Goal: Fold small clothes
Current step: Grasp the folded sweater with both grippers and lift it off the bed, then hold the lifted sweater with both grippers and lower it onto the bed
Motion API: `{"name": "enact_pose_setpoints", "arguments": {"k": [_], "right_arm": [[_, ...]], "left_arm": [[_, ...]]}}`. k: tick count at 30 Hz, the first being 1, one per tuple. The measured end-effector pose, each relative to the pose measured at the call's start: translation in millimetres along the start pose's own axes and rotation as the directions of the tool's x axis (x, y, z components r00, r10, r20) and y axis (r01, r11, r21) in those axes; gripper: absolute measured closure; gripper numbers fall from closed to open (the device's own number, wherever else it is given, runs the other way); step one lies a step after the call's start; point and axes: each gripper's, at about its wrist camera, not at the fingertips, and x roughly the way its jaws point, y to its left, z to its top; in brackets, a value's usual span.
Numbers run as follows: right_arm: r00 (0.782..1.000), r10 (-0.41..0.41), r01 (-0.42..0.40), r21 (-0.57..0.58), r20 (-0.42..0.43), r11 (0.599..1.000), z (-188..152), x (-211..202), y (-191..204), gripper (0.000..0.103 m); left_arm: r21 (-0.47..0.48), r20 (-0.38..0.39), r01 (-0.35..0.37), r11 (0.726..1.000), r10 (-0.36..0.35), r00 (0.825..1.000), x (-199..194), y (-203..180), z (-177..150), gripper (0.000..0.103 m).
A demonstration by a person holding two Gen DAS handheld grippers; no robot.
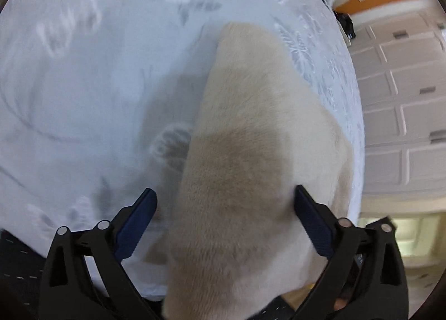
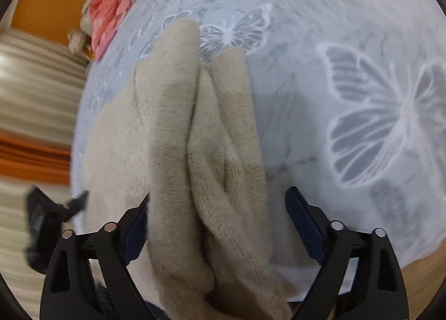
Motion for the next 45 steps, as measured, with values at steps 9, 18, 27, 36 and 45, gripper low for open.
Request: {"name": "enact_pose_setpoints", "arguments": {"k": [9, 18, 27, 36, 45], "right_arm": [[0.985, 0.169, -0.166, 0.09, -0.027, 0.982, 11.4, 19.5, 3.2, 0.006], [0.977, 0.199, -0.208, 0.121, 0.078, 0.971, -1.5, -12.4, 16.8, 0.067], [0.946, 0.241, -0.249, 0.011, 0.216, 0.968, -26.7, -101.1, 53.1, 0.068], [0.865, 0.341, -0.256, -0.259, 0.369, 0.931, -59.6, -220.4, 130.8, 0.068], [0.763, 0.508, -0.289, -0.492, 0.4, 0.821, -70.6, -286.0, 234.1, 0.068]], "left_arm": [[-0.126, -0.083, 0.123, 0.984, -0.134, 0.987, 23.2, 4.9, 4.6, 0.005], [-0.056, -0.051, 0.142, 0.988, -0.145, 0.988, -3.5, -12.7, -4.0, 0.045], [0.088, 0.014, 0.217, 0.972, -0.219, 0.976, -71.1, -63.6, -32.1, 0.049], [0.282, 0.15, 0.349, 0.894, -0.4, 0.904, -190.8, -106.8, -66.6, 0.048], [0.504, 0.319, 0.306, 0.808, -0.503, 0.803, -323.2, -126.3, -70.6, 0.047]]}}
